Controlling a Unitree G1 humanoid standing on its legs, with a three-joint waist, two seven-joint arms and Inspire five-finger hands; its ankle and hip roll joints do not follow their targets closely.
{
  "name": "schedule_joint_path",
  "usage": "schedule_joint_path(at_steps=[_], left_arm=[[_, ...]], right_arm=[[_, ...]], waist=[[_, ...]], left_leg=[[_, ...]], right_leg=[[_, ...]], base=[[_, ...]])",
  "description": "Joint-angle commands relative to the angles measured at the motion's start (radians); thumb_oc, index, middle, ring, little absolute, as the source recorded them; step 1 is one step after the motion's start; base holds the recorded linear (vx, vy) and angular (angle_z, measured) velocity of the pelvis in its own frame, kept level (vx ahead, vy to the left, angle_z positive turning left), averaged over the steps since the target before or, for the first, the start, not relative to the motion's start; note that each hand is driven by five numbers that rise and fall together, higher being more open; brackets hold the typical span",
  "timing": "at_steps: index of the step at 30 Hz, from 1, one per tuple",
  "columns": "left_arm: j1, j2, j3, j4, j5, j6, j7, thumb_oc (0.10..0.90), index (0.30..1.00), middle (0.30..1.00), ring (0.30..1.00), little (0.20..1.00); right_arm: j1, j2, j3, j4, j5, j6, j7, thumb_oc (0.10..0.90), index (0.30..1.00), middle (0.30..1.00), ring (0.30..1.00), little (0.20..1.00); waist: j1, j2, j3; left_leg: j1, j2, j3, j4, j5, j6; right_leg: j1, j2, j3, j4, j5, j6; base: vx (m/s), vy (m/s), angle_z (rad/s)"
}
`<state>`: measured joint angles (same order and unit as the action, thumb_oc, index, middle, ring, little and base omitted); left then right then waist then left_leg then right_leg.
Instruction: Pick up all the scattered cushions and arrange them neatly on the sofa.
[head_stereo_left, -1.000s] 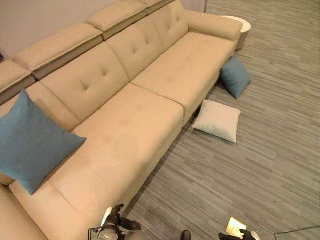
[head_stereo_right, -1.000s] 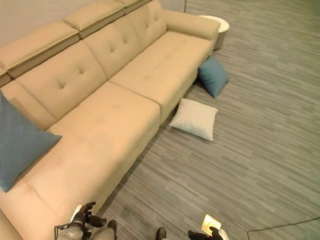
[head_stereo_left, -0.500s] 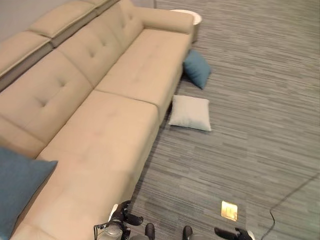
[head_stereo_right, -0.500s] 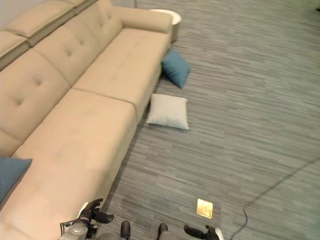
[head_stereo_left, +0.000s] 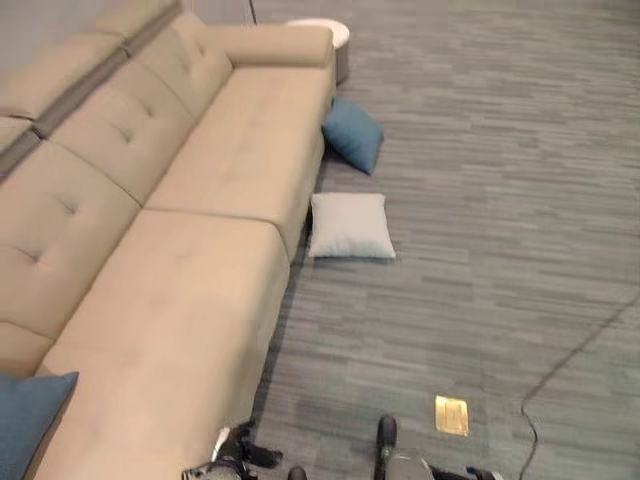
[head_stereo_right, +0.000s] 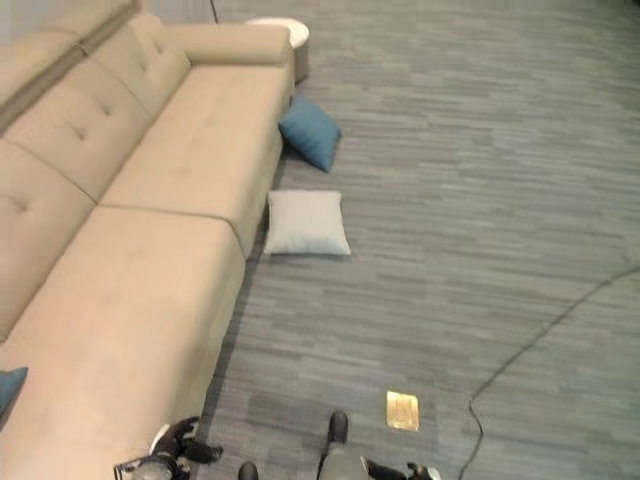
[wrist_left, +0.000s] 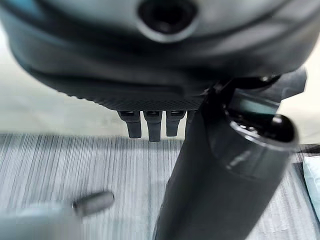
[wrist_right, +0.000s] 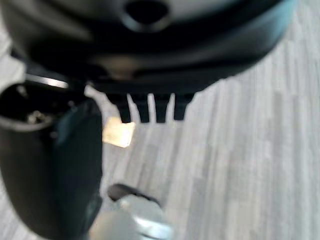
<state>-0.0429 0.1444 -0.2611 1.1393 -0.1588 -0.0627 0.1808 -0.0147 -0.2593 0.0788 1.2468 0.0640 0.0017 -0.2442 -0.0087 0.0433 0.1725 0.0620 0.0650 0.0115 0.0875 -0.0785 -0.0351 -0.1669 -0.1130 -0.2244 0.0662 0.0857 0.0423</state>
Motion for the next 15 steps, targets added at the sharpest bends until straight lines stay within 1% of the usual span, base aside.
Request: schedule_joint_path(at_steps=[1, 2, 3, 4, 5, 6, 7, 8, 9, 10, 11, 12, 13, 14, 15], left_arm=[[-0.069, 0.031, 0.014, -0.038, -0.013, -0.045, -0.004, 0.800, 0.900, 0.900, 0.900, 0.900], [-0.069, 0.031, 0.014, -0.038, -0.013, -0.045, -0.004, 0.800, 0.900, 0.900, 0.900, 0.900], [-0.069, 0.030, 0.012, -0.043, -0.013, -0.045, -0.006, 0.800, 0.900, 0.900, 0.900, 0.900], [-0.070, 0.032, 0.009, -0.048, -0.013, -0.045, -0.005, 0.800, 0.900, 0.900, 0.900, 0.900], [-0.074, 0.027, 0.004, -0.046, -0.011, -0.041, -0.001, 0.800, 0.900, 0.900, 0.900, 0.900], [-0.075, 0.027, 0.004, -0.046, -0.011, -0.041, -0.001, 0.800, 0.900, 0.900, 0.900, 0.900], [-0.079, 0.024, -0.002, -0.033, 0.001, -0.034, 0.001, 0.800, 0.900, 0.900, 0.900, 0.900], [-0.079, 0.024, -0.002, -0.033, 0.001, -0.034, 0.001, 0.800, 0.900, 0.900, 0.900, 0.900], [-0.080, 0.022, -0.004, -0.027, 0.008, -0.030, 0.004, 0.800, 0.900, 0.900, 0.900, 0.900], [-0.079, 0.023, -0.003, -0.023, 0.014, -0.028, 0.005, 0.800, 0.900, 0.900, 0.900, 0.900], [-0.078, 0.024, -0.002, -0.022, 0.016, -0.027, 0.008, 0.800, 0.900, 0.900, 0.900, 0.900], [-0.076, 0.028, -0.003, -0.022, 0.012, -0.029, 0.008, 0.800, 0.900, 0.900, 0.900, 0.900], [-0.076, 0.028, -0.003, -0.022, 0.011, -0.029, 0.008, 0.800, 0.900, 0.900, 0.900, 0.900], [-0.074, 0.029, 0.000, -0.020, 0.007, -0.029, 0.007, 0.800, 0.900, 0.900, 0.900, 0.900], [-0.066, 0.030, 0.007, -0.019, 0.003, -0.025, 0.006, 0.800, 0.900, 0.900, 0.900, 0.900]], right_arm=[[-0.056, -0.068, 0.004, -0.042, 0.048, -0.052, -0.029, 0.800, 0.900, 0.900, 0.900, 0.900], [-0.056, -0.067, 0.004, -0.042, 0.048, -0.052, -0.029, 0.800, 0.900, 0.900, 0.900, 0.900], [-0.056, -0.070, 0.003, -0.042, 0.052, -0.051, -0.030, 0.800, 0.900, 0.900, 0.900, 0.900], [-0.053, -0.069, 0.002, -0.044, 0.054, -0.051, -0.029, 0.800, 0.900, 0.900, 0.900, 0.900], [-0.048, -0.070, 0.000, -0.046, 0.064, -0.051, -0.033, 0.800, 0.900, 0.900, 0.900, 0.900], [-0.048, -0.070, 0.000, -0.046, 0.064, -0.051, -0.033, 0.800, 0.900, 0.900, 0.900, 0.900], [-0.048, -0.070, 0.002, -0.048, 0.071, -0.057, -0.037, 0.800, 0.900, 0.900, 0.900, 0.900], [-0.048, -0.070, 0.002, -0.048, 0.071, -0.057, -0.037, 0.800, 0.900, 0.900, 0.900, 0.900], [-0.050, -0.069, 0.004, -0.049, 0.072, -0.058, -0.040, 0.800, 0.900, 0.900, 0.900, 0.900], [-0.048, -0.069, 0.007, -0.049, 0.072, -0.059, -0.041, 0.800, 0.900, 0.900, 0.900, 0.900], [-0.051, -0.067, 0.010, -0.048, 0.071, -0.061, -0.046, 0.800, 0.900, 0.900, 0.900, 0.900], [-0.054, -0.066, 0.005, -0.041, 0.076, -0.058, -0.050, 0.800, 0.900, 0.900, 0.900, 0.900], [-0.054, -0.066, 0.005, -0.041, 0.076, -0.058, -0.050, 0.800, 0.900, 0.900, 0.900, 0.900], [-0.052, -0.065, 0.004, -0.041, 0.074, -0.055, -0.047, 0.800, 0.900, 0.900, 0.900, 0.900], [-0.049, -0.062, 0.002, -0.041, 0.069, -0.054, -0.044, 0.800, 0.900, 0.900, 0.900, 0.900]], waist=[[0.039, -0.059, 0.044], [0.038, -0.058, 0.044], [0.045, -0.067, 0.052], [0.048, -0.070, 0.056], [0.059, -0.074, 0.060], [0.057, -0.077, 0.057], [0.063, -0.080, 0.053], [0.063, -0.081, 0.054], [0.065, -0.078, 0.049], [0.068, -0.074, 0.043], [0.078, -0.065, 0.035], [0.094, -0.058, 0.027], [0.095, -0.060, 0.028], [0.097, -0.056, 0.022], [0.095, -0.056, 0.011]], left_leg=[[-0.222, -0.056, -0.034, 0.395, 0.001, -0.006], [-0.226, -0.055, -0.036, 0.400, -0.001, -0.006], [-0.249, -0.045, -0.018, 0.441, 0.009, 0.000], [-0.265, -0.034, -0.005, 0.458, 0.010, 0.004], [-0.301, -0.042, 0.008, 0.434, -0.016, 0.011], [-0.303, -0.046, 0.007, 0.430, -0.011, 0.011], [-0.321, -0.063, 0.019, 0.329, -0.036, 0.016], [-0.320, -0.063, 0.019, 0.328, -0.035, 0.016], [-0.321, -0.068, 0.021, 0.264, -0.020, 0.013], [-0.324, -0.075, 0.019, 0.195, 0.010, 0.010], [-0.339, -0.092, 0.004, 0.119, 0.064, 0.003], [-0.366, -0.109, -0.026, 0.048, 0.109, -0.008], [-0.364, -0.110, -0.025, 0.047, 0.110, -0.008], [-0.347, -0.107, -0.036, 0.017, 0.116, -0.003], [-0.331, -0.109, -0.040, 0.020, 0.113, 0.006]], right_leg=[[0.087, -0.017, -0.032, 0.015, -0.115, 0.023], [0.086, -0.015, -0.034, 0.015, -0.115, 0.023], [0.104, -0.010, -0.040, 0.009, -0.126, 0.010], [0.117, -0.002, -0.044, 0.006, -0.137, 0.003], [0.146, 0.011, -0.048, -0.002, -0.163, -0.003], [0.143, 0.008, -0.049, -0.002, -0.162, -0.002], [0.167, 0.023, -0.051, -0.012, -0.190, 0.004], [0.167, 0.022, -0.051, -0.012, -0.190, 0.004], [0.179, 0.031, -0.052, -0.016, -0.201, 0.007], [0.191, 0.042, -0.051, -0.018, -0.211, 0.009], [0.211, 0.064, -0.043, -0.021, -0.222, 0.012], [0.238, 0.086, -0.025, -0.016, -0.241, 0.014], [0.239, 0.085, -0.025, -0.015, -0.242, 0.014], [0.245, 0.091, -0.015, -0.007, -0.252, 0.015], [0.252, 0.091, -0.009, 0.007, -0.260, 0.019]], base=[[0.07, -0.203, 0.21], [0.09, -0.204, 0.30], [0.12, -0.134, 0.23], [0.28, -0.217, 0.25], [0.22, -0.140, 0.21], [0.35, -0.139, 0.31], [0.20, -0.057, 0.22], [0.30, -0.065, 0.16], [0.21, -0.010, 0.08], [0.34, -0.009, 0.09], [0.44, -0.003, 0.07], [0.34, -0.002, 0.07], [0.30, 0.020, -0.04], [0.23, 0.045, -0.30], [0.44, 0.128, -0.54]])
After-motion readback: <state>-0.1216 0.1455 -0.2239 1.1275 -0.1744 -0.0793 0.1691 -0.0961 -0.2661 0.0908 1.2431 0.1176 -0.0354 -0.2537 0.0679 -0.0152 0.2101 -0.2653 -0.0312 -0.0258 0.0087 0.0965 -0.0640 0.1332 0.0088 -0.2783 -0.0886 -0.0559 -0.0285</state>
